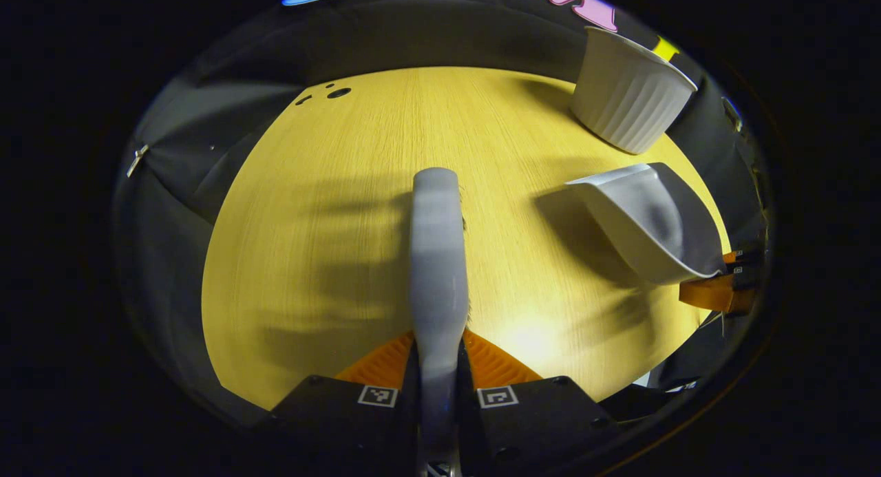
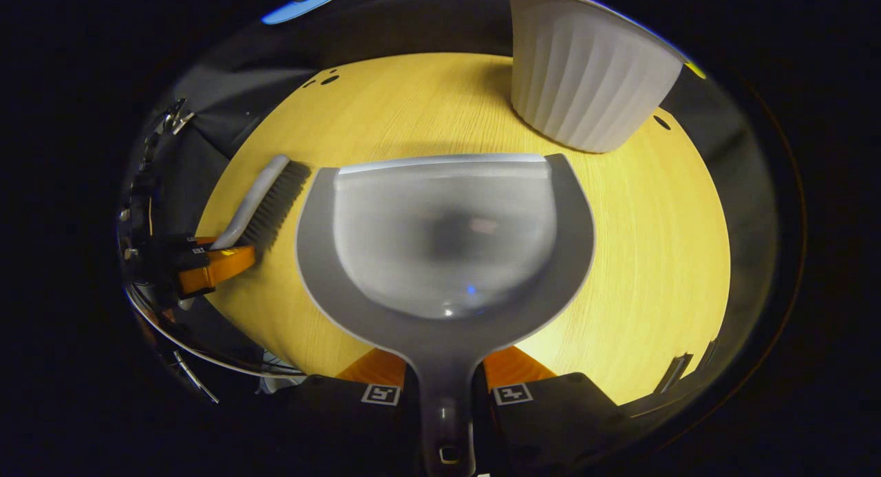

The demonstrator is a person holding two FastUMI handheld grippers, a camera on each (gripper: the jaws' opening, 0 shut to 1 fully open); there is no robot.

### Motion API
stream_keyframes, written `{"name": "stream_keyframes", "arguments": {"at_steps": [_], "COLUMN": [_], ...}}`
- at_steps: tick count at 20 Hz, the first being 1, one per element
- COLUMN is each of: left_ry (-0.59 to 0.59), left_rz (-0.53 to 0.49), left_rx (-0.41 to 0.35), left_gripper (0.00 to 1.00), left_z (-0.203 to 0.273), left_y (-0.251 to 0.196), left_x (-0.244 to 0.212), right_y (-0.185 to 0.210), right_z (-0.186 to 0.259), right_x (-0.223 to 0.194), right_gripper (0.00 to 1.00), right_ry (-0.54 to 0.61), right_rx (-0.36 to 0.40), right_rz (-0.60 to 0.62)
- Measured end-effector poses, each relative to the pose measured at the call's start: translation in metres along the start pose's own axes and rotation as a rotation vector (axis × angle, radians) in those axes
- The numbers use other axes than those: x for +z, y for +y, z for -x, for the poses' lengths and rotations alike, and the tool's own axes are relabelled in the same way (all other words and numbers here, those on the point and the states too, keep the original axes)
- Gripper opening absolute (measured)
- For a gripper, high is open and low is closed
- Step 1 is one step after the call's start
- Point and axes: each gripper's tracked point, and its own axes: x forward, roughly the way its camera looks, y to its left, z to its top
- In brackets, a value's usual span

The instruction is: Pick up the small broom and dustpan from the desktop, sweep the trash into the dustpan with the broom, and then empty the trash into the garbage bin.

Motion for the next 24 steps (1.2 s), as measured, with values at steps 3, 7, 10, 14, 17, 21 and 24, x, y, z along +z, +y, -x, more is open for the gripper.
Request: {"name": "stream_keyframes", "arguments": {"at_steps": [3, 7, 10, 14, 17, 21, 24], "left_ry": [0.006, 0.019, 0.008, -0.037, -0.066, -0.138, -0.236], "left_rz": [-0.023, -0.029, -0.043, -0.037, -0.027, -0.042, -0.038], "left_rx": [0.016, 0.011, 0.006, -0.023, -0.028, -0.012, -0.006], "left_gripper": [0.25, 0.30, 0.31, 0.69, 0.80, 0.98, 0.97], "left_z": [0.001, 0.003, 0.008, 0.023, 0.038, 0.072, 0.106], "left_y": [-0.002, -0.007, -0.009, -0.021, -0.025, -0.024, -0.026], "left_x": [-0.001, -0.008, -0.007, -0.005, -0.005, 0.000, 0.016], "right_y": [-0.001, 0.002, 0.006, 0.018, 0.018, 0.022, 0.026], "right_z": [0.000, 0.000, 0.002, 0.015, 0.035, 0.075, 0.111], "right_x": [0.001, 0.000, 0.004, 0.012, 0.017, 0.038, 0.062], "right_gripper": [0.35, 0.51, 0.46, 0.82, 1.00, 0.99, 0.99], "right_ry": [0.022, 0.007, 0.001, -0.044, -0.084, -0.192, -0.297], "right_rx": [-0.017, -0.023, -0.001, 0.050, 0.045, 0.059, 0.073], "right_rz": [0.014, 0.037, -0.001, -0.025, -0.009, -0.007, -0.024]}}
